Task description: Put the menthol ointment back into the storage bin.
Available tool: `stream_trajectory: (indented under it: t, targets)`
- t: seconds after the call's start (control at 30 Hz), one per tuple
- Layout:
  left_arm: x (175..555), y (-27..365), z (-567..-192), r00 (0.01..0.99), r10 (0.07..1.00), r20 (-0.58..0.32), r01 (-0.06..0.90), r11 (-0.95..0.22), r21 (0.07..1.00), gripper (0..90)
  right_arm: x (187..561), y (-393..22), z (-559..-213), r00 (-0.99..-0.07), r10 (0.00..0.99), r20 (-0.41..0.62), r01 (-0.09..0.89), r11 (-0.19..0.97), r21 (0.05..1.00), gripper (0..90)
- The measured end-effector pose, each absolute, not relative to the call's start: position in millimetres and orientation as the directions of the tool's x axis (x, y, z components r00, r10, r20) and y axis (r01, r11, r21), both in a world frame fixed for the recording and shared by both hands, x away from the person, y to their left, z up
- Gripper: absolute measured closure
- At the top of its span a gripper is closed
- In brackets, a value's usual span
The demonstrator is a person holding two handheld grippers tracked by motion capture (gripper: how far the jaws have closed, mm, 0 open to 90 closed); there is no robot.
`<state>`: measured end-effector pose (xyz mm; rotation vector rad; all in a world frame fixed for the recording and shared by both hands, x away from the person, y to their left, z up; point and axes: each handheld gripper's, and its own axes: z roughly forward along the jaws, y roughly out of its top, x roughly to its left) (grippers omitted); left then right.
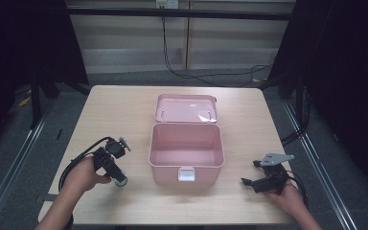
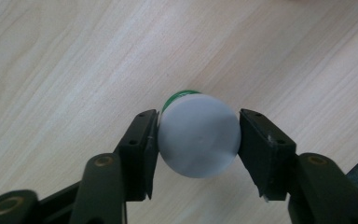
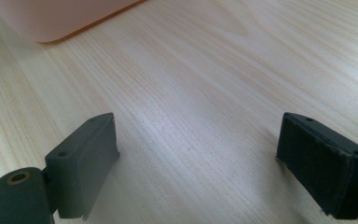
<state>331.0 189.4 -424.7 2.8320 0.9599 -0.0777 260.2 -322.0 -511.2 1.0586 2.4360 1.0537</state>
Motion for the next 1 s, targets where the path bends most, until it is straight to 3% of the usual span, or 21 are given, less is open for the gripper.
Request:
stream_trajectory:
  t: [0.37, 0.4, 0.43, 0.63, 0.77, 1.0]
  targets:
    - [331.2, 191.7, -411.6, 0.783, 0.615, -0.092, 0.622, -0.777, 0.101, 50.7, 260.2, -322.0, -511.2, -0.691, 0.722, 0.028, 0.515, 0.465, 0.72, 11.7]
    - [331.4, 192.3, -407.7, 0.785, 0.609, -0.114, 0.619, -0.778, 0.106, 54.0, 260.2, -322.0, -511.2, -0.691, 0.722, 0.029, 0.516, 0.465, 0.72, 11.6]
    - [330.8, 192.7, -398.3, 0.791, 0.602, -0.114, 0.612, -0.777, 0.147, 68.9, 260.2, -321.9, -511.2, -0.691, 0.723, 0.029, 0.516, 0.465, 0.72, 11.6]
    - [331.9, 193.7, -392.9, 0.787, 0.605, -0.119, 0.616, -0.78, 0.106, 61.8, 260.2, -321.9, -511.2, -0.691, 0.723, 0.028, 0.515, 0.465, 0.72, 11.6]
    - [331.3, 194.9, -399.2, 0.773, 0.625, -0.111, 0.635, -0.765, 0.111, 42.6, 260.2, -321.9, -511.2, -0.691, 0.723, 0.028, 0.515, 0.465, 0.72, 11.6]
    - [333.4, 192.3, -417.9, 0.764, 0.637, -0.098, 0.644, -0.76, 0.084, 38.5, 260.2, -321.9, -511.2, -0.691, 0.723, 0.028, 0.515, 0.465, 0.72, 11.6]
